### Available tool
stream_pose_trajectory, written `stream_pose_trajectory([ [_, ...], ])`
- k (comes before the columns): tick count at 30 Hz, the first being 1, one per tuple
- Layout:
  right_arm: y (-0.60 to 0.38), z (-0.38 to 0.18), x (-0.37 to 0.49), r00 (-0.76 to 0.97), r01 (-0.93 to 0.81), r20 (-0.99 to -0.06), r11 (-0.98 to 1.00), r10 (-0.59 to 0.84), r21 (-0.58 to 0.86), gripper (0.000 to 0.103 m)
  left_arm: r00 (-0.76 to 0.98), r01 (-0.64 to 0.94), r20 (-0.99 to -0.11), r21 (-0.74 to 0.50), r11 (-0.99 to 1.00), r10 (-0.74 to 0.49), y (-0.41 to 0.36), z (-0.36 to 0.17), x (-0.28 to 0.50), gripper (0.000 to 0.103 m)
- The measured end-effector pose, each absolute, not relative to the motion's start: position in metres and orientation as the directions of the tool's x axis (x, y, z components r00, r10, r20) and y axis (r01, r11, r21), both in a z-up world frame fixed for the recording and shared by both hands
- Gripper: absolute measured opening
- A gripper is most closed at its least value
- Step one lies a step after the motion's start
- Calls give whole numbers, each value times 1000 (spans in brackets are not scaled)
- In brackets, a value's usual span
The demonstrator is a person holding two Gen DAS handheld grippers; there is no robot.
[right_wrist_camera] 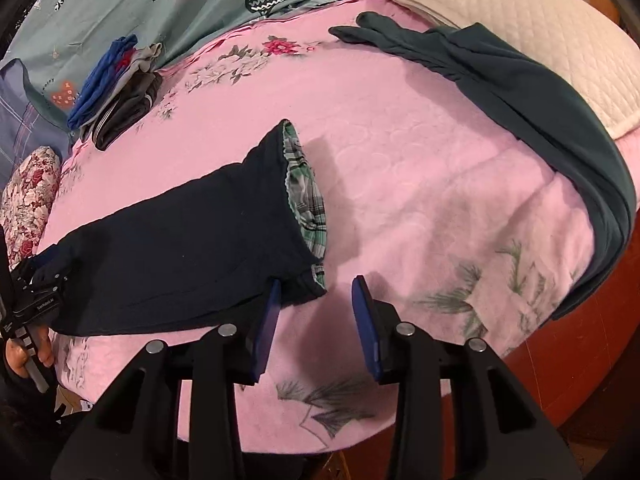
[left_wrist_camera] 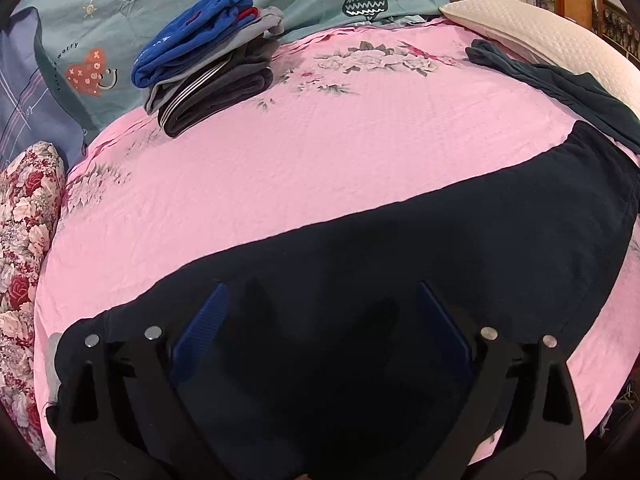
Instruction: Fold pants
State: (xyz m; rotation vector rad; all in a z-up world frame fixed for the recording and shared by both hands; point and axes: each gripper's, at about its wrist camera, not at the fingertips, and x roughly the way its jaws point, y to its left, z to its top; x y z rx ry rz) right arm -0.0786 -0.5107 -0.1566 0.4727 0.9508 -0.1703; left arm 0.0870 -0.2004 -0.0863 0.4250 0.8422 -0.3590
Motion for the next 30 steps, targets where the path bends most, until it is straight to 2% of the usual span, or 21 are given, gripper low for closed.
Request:
stream_pose_trajectory([
  [3, -511, -165, -69, 582, 317, -803, 875, 126, 366, 38, 612, 467, -780, 224, 855, -131, -202, -90, 87, 95],
  [4, -508, -164, -68, 585, 311, -804, 886, 107, 344, 34, 612, 469, -780, 225, 854, -131, -203, -90, 87, 95],
  [5, -507, -162, -68, 591, 310, -802, 890, 94, 333, 12, 612, 470, -780, 227, 853, -129, -203, -91, 86, 95],
  [6, -510, -162, -70, 615, 285, -776, 879, 138, 383, 12, 612, 470, -781, 230, 852, -126, -203, -91, 86, 95],
  [15, -535, -171, -88, 651, 351, -751, 835, 108, 424, 10, 618, 472, -780, 269, 839, -98, -201, -102, 84, 99],
  [19, -540, -169, -92, 657, 381, -745, 801, 117, 461, 16, 615, 473, -782, 260, 842, -104, -198, -98, 82, 98],
  [21, -548, -162, -105, 692, 397, -712, 761, 118, 512, 31, 623, 484, -772, 251, 838, -129, -198, -92, 75, 97],
  [23, -555, -153, -120, 730, 406, -672, 712, 124, 573, 55, 634, 505, -755, 237, 830, -170, -201, -83, 65, 97],
  [24, -555, -149, -125, 744, 407, -657, 696, 124, 591, 59, 637, 515, -747, 232, 825, -188, -204, -79, 60, 97],
  [25, -555, -146, -126, 743, 411, -656, 687, 128, 600, 68, 641, 531, -739, 231, 816, -208, -208, -73, 55, 98],
  [30, -521, -139, -112, 731, 376, -654, 684, 197, 626, 69, 646, 567, -721, 236, 789, -249, -234, -63, 46, 98],
])
